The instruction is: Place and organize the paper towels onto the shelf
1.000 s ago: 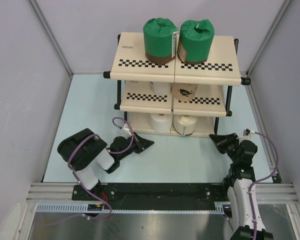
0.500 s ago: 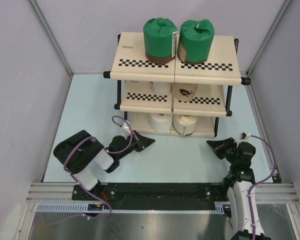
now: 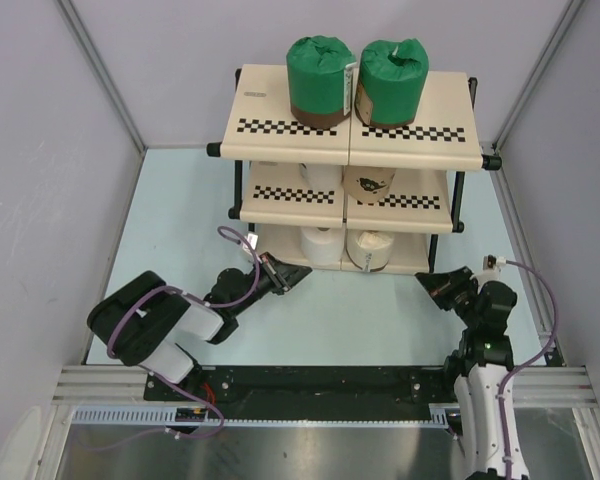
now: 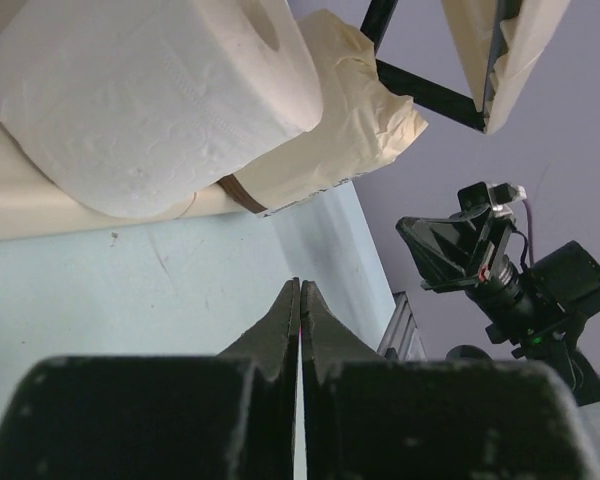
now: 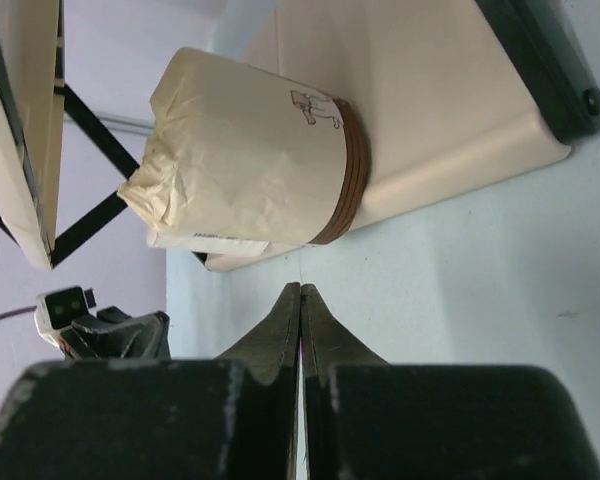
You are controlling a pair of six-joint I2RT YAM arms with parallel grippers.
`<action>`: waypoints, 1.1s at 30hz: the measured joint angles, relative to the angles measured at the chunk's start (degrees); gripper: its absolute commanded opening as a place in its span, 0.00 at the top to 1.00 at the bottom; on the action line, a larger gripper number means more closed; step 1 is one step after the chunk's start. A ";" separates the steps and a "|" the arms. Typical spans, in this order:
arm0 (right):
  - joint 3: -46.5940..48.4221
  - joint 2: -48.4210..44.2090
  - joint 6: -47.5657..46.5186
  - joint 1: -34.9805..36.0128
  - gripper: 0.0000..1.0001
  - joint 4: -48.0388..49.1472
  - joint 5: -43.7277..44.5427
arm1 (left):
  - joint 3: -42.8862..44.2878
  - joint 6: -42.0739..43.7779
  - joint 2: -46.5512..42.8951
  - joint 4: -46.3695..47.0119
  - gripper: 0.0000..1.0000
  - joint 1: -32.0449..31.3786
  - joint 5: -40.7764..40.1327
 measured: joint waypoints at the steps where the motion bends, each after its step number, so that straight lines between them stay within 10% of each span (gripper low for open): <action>1: -0.74 -3.30 -0.74 0.28 1.00 -1.14 -0.11 | 0.11 0.28 -0.31 0.00 1.00 0.00 0.00; 17: -5.66 -15.61 -0.72 2.47 1.00 -2.69 -4.11 | 1.42 1.40 0.00 -0.13 1.00 0.00 0.26; 33: -6.60 13.68 1.97 20.59 1.00 18.03 6.29 | 5.92 0.83 8.59 0.15 1.00 2.54 1.86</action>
